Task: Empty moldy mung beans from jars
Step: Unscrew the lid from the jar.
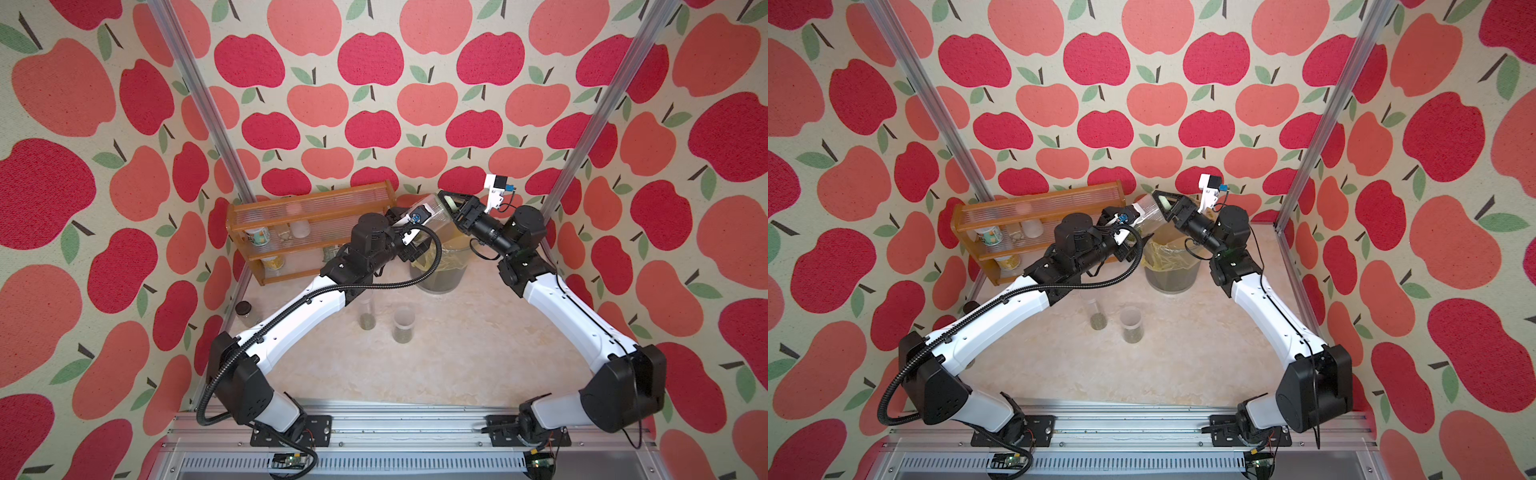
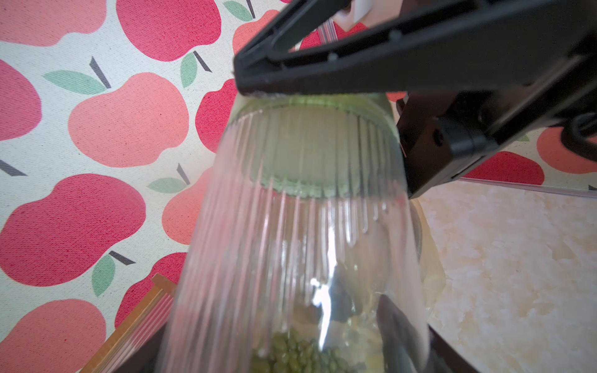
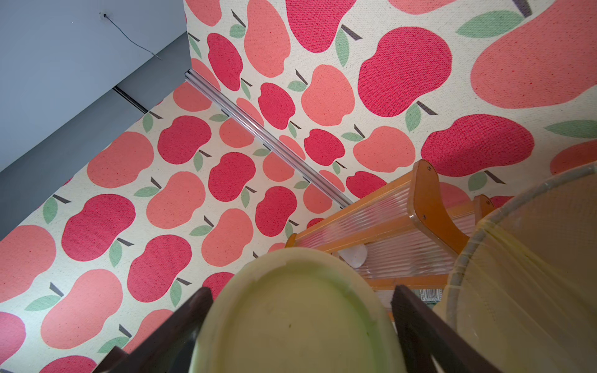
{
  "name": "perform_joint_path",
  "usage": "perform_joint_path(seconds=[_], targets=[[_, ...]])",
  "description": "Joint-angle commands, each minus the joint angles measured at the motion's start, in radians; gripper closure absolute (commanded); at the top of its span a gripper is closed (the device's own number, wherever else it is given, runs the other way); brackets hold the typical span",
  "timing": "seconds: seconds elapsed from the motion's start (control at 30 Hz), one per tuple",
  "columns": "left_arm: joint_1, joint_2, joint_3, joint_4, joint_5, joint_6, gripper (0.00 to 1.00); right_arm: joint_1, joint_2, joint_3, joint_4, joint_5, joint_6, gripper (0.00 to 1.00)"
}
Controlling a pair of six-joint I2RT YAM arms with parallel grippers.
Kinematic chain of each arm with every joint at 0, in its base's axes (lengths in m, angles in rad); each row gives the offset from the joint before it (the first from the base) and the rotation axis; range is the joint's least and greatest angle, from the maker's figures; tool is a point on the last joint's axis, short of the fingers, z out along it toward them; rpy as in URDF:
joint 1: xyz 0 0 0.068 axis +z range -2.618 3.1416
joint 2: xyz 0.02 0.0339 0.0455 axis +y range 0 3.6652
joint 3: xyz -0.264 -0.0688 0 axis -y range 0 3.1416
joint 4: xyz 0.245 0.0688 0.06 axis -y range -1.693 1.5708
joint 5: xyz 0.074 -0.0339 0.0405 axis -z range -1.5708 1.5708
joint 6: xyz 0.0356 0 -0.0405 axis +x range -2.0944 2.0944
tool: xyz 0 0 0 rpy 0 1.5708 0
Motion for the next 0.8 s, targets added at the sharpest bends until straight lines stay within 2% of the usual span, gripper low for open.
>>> perform_joint_path(seconds=[0.0, 0.13, 0.23, 0.33, 0.43, 0.53, 0.63, 0.77], targets=[[-0.006, -0.011, 0.013, 0.123, 0.020, 0.007, 0.59, -0.001, 0.001, -0.007, 0.009, -0.021, 0.010, 0.14], [-0.005, -0.009, 0.017, 0.116, 0.020, -0.002, 0.59, -0.002, -0.007, -0.031, 0.046, -0.006, 0.019, 0.28], [0.010, -0.005, 0.035, 0.090, 0.032, -0.057, 0.59, -0.007, -0.009, -0.060, 0.097, 0.002, 0.039, 0.33], [0.057, -0.005, 0.089, 0.017, 0.069, -0.189, 0.59, -0.006, -0.007, -0.082, 0.165, -0.006, 0.068, 0.34], [0.120, 0.001, 0.154, -0.061, 0.123, -0.388, 0.60, -0.007, -0.012, -0.090, 0.188, -0.008, 0.069, 0.34], [0.196, -0.014, 0.158, -0.046, 0.196, -0.557, 0.60, -0.007, -0.020, -0.095, 0.194, -0.010, 0.056, 0.34], [0.254, -0.011, 0.168, -0.044, 0.252, -0.689, 0.60, -0.007, -0.023, -0.097, 0.204, -0.007, 0.047, 0.34], [0.307, 0.001, 0.172, -0.042, 0.298, -0.797, 0.60, -0.007, -0.021, -0.096, 0.227, -0.008, 0.037, 0.35]])
